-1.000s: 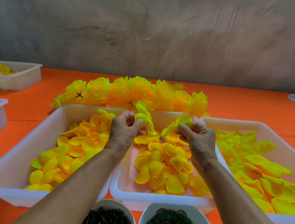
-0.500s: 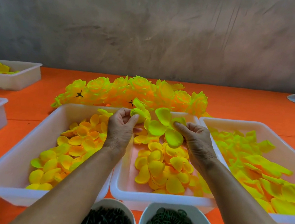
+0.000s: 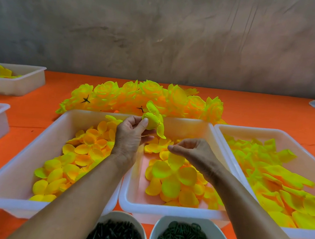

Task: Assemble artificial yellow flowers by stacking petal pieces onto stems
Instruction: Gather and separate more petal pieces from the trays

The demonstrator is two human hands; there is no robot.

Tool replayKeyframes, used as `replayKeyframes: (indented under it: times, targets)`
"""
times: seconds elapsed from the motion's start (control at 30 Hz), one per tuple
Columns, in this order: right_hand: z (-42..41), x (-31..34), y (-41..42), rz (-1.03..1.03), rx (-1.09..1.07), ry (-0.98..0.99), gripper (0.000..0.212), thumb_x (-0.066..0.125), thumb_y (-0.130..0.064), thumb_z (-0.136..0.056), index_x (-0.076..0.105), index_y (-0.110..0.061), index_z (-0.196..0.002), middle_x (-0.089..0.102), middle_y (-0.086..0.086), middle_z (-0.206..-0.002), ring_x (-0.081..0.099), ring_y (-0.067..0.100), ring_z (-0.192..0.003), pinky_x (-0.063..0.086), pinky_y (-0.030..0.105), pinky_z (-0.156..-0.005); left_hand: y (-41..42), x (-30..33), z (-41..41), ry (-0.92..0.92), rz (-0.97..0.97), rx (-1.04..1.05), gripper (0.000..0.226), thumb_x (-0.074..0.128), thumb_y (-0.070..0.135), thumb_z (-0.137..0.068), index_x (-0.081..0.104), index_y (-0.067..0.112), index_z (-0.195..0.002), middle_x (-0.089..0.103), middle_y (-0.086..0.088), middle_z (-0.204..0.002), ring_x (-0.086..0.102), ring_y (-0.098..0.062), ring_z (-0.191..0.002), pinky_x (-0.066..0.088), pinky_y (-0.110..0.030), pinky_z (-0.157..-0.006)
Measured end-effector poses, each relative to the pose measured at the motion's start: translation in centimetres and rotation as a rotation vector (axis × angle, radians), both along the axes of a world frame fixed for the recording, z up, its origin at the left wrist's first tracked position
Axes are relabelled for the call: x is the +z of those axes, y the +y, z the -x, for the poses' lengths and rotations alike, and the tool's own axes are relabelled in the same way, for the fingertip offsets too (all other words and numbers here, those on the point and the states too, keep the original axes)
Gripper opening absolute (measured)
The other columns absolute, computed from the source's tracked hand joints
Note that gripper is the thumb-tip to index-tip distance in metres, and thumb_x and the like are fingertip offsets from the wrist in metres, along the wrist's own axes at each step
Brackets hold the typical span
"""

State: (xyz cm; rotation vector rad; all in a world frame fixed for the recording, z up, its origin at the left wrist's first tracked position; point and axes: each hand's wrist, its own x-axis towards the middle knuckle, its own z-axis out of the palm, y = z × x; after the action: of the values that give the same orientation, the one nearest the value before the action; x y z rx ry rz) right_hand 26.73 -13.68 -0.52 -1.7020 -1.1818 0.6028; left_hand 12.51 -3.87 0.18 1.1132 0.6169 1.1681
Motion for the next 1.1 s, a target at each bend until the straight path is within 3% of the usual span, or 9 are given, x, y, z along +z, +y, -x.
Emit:
replayKeyframes:
  times: [0.13, 0.33, 0.43, 0.53, 0.67, 0.77, 0.9, 1.1]
  targets:
    - [0.2, 0.0, 0.0, -0.31, -0.14, -0.328, 0.028, 0.085, -0.029, -0.065, 0.07, -0.01, -0.08, 0.052, -0.008, -0.068, 0.044, -0.001, -0.06, 0.035, 0.015, -0.056, -0.2, -0.2, -0.1, 0.021, -0.028, -0.033, 0.015, 0.059, 0.007, -0.089, 0.056, 0.005, -0.075, 0.065, -0.005, -0.065, 0.065, -0.01, -0.055, 0.054, -0.02, -0.051]
    - [0.8, -0.2, 0.1, -0.502, -0.042, -0.481, 0.041, 0.085, -0.03, -0.063, 0.069, -0.008, -0.094, 0.055, -0.002, -0.087, 0.052, 0.013, -0.071, 0.047, 0.029, -0.062, -1.1, -0.4, -0.4, 0.082, -0.121, -0.206, 0.021, 0.068, 0.007, -0.076, 0.051, 0.007, -0.065, 0.066, -0.005, -0.059, 0.067, -0.015, -0.057, 0.057, -0.025, -0.055]
    - [0.4, -0.4, 0.3, -0.526, -0.04, -0.482, 0.028, 0.084, -0.019, -0.066, 0.069, -0.004, -0.083, 0.055, -0.002, -0.079, 0.05, 0.014, -0.067, 0.042, 0.02, -0.06, -1.4, -0.5, -0.4, 0.12, -0.152, -0.323, 0.024, 0.072, 0.012, -0.064, 0.048, 0.011, -0.06, 0.062, -0.002, -0.053, 0.064, -0.013, -0.052, 0.057, -0.026, -0.056]
    - [0.5, -0.5, 0.4, -0.498, -0.015, -0.381, 0.012, 0.081, -0.007, -0.069, 0.072, -0.007, -0.077, 0.056, -0.002, -0.072, 0.049, 0.011, -0.061, 0.037, 0.011, -0.055, -1.3, -0.5, -0.4, 0.152, -0.171, -0.361, 0.023, 0.073, 0.013, -0.062, 0.05, 0.009, -0.062, 0.067, -0.006, -0.057, 0.067, -0.014, -0.055, 0.057, -0.026, -0.057]
    - [0.5, 0.0, 0.4, -0.461, 0.062, -0.116, 0.02, 0.074, -0.006, -0.076, 0.07, -0.025, -0.079, 0.059, -0.005, -0.068, 0.048, 0.004, -0.062, 0.04, 0.02, -0.057, -1.2, -0.4, -0.3, 0.127, -0.154, -0.353, 0.02, 0.074, 0.015, -0.06, 0.055, 0.009, -0.062, 0.07, -0.008, -0.063, 0.07, -0.02, -0.061, 0.058, -0.028, -0.058]
    - [0.4, 0.3, 0.3, -0.471, 0.04, 0.138, 0.023, 0.067, 0.0, -0.081, 0.069, -0.021, -0.073, 0.062, -0.014, -0.055, 0.05, -0.003, -0.054, 0.041, 0.015, -0.054, -1.3, -0.3, -0.2, 0.091, -0.138, -0.358, 0.016, 0.073, 0.013, -0.061, 0.058, 0.013, -0.058, 0.07, -0.008, -0.064, 0.071, -0.024, -0.063, 0.058, -0.028, -0.058]
    - [0.0, 0.4, -0.1, -0.458, 0.011, 0.35, 0.009, 0.059, 0.001, -0.088, 0.065, -0.003, -0.083, 0.055, -0.007, -0.043, 0.046, 0.001, -0.038, 0.035, 0.012, -0.041, -1.2, -0.2, -0.3, 0.09, -0.143, -0.31, 0.021, 0.072, 0.013, -0.065, 0.051, 0.007, -0.064, 0.071, -0.009, -0.067, 0.071, -0.025, -0.064, 0.058, -0.027, -0.059]
    - [-0.4, 0.4, 0.1, -0.411, -0.111, 0.467, 0.018, 0.055, -0.001, -0.092, 0.06, -0.009, -0.077, 0.062, 0.0, -0.058, 0.059, 0.004, -0.047, 0.045, 0.014, -0.045, -1.0, -0.3, -0.5, 0.114, -0.18, -0.217, 0.02, 0.065, 0.0, -0.081, 0.05, 0.005, -0.068, 0.069, -0.006, -0.064, 0.07, -0.021, -0.06, 0.057, -0.025, -0.056]
